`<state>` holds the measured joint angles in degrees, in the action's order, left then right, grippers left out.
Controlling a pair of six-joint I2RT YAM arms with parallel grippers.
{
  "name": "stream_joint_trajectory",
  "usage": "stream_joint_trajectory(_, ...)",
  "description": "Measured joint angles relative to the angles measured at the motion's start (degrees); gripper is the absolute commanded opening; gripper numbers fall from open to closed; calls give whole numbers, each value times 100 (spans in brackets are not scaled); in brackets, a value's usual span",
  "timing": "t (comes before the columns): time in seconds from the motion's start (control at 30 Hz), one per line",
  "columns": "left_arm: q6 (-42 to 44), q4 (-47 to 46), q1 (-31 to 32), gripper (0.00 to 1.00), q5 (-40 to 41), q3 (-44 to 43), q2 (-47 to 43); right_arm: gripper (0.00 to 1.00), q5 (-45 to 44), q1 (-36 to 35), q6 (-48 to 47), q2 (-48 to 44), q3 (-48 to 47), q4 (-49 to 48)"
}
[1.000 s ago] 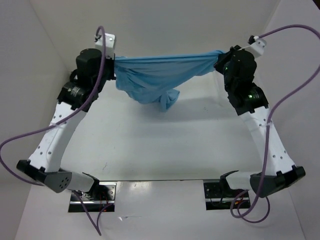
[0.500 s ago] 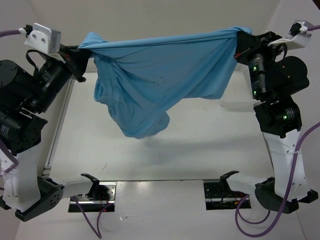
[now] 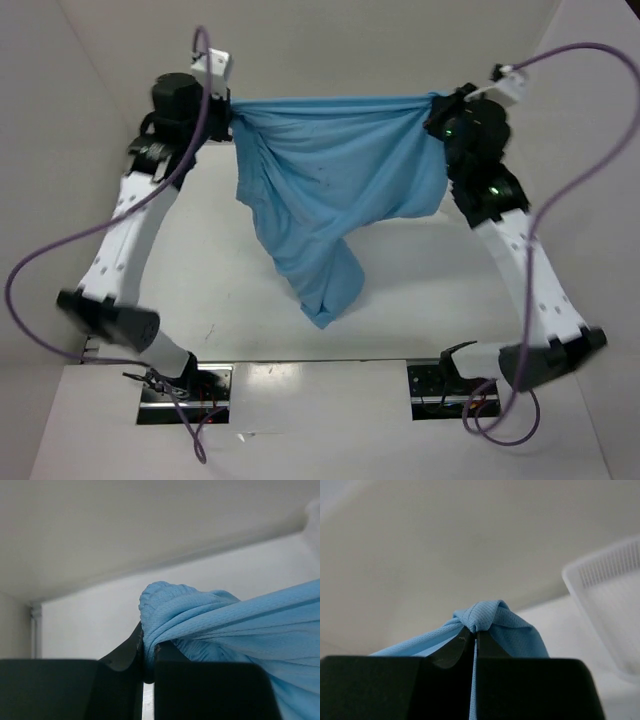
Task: Fold and stack the shorts
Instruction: Flatten the shorts out
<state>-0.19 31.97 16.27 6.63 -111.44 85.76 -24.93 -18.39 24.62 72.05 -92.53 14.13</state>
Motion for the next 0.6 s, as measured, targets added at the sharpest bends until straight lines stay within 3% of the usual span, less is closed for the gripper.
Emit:
stream_joint_trajectory(0.03, 2, -138, -221, 78, -122, 243, 389, 0, 57, 63, 140, 374, 155, -31)
stream_joint_trajectory(0.13, -7, -247, -831, 100, -492, 389, 1947, 0, 330, 234, 461, 1897, 192, -160)
stream_joint_trajectory(0.2, 9, -24, -1150, 100, -739, -175, 3230, 1, 527, 352, 608, 3265, -247, -92)
stream_joint_trajectory(0.27, 0, 245, -1373, 100, -892, -1082, 4400, 23, 651, 450, 684, 4662, -1047, 286)
stream_joint_trajectory(0.3, 0, 367, -1458, 100, -940, -1517, 4863, 41, 708, 490, 715, 5287, -1541, 485)
stream_joint_trajectory(0.33, -2, 612, -1528, 100, -1008, -2044, 5274, 70, 752, 525, 739, 5816, -2024, 704)
stream_joint_trajectory(0.4, -2, 1047, -1600, 100, -1097, -3071, 5851, 80, 833, 557, 721, 6452, -2695, 1082)
stream_joint_trajectory(0.5, 0, 1386, -1589, 100, -1104, -3888, 5895, 88, 890, 570, 704, 6478, -2830, 1311)
stream_joint_trajectory(0.6, -2, 1187, -1541, 100, -1209, -3495, 5263, 97, 949, 540, 704, 6024, -2533, 1126)
